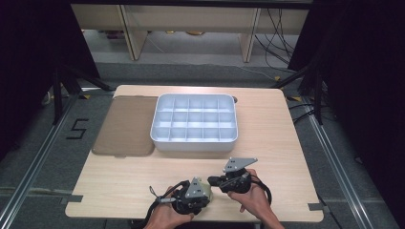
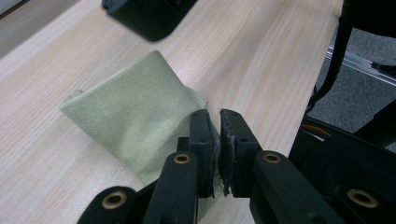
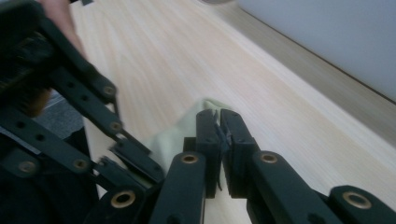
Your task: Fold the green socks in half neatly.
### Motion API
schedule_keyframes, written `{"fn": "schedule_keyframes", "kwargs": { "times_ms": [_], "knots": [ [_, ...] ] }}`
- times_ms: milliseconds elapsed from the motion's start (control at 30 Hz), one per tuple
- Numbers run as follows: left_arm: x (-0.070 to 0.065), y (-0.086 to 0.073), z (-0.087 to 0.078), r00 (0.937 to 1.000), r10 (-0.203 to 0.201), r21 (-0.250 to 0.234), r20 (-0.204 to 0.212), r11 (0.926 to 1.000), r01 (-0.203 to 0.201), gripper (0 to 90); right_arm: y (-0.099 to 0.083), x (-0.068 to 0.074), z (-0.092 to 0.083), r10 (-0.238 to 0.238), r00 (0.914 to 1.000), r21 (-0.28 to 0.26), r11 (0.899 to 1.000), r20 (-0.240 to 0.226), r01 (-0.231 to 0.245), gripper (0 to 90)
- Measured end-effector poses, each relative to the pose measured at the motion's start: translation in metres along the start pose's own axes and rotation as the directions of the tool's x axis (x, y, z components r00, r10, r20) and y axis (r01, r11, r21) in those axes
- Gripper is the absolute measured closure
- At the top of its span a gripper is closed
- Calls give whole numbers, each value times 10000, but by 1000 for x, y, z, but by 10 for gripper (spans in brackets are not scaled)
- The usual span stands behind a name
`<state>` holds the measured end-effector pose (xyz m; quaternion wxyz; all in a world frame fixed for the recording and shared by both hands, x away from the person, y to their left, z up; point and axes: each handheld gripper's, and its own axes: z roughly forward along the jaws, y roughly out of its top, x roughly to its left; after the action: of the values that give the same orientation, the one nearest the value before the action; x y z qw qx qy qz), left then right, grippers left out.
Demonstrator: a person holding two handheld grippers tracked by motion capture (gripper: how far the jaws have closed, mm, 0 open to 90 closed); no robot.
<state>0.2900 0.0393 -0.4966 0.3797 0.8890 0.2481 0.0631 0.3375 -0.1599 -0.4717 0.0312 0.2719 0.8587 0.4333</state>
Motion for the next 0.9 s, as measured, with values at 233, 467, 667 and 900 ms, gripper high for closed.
{"fn": "schedule_keyframes", "kwargs": {
  "times_ms": [233,467,667,900],
  "knots": [
    [0,-1,0,10000,53,-50,24,10000,-53,819,3,7,18,-304,9986,458,9984,-436,324,873],
    [4,6,-13,9966,-702,-604,436,9955,728,744,-5,-1,29,-141,9997,1169,9930,-195,162,877],
    [8,5,-18,9929,-1093,-559,463,9922,1118,806,-5,0,28,-191,9998,1205,9925,-26,193,876],
    [2,-4,-5,9969,-666,282,426,9975,654,834,-6,1,28,-244,9997,1225,9922,10,241,876]
  ]
}}
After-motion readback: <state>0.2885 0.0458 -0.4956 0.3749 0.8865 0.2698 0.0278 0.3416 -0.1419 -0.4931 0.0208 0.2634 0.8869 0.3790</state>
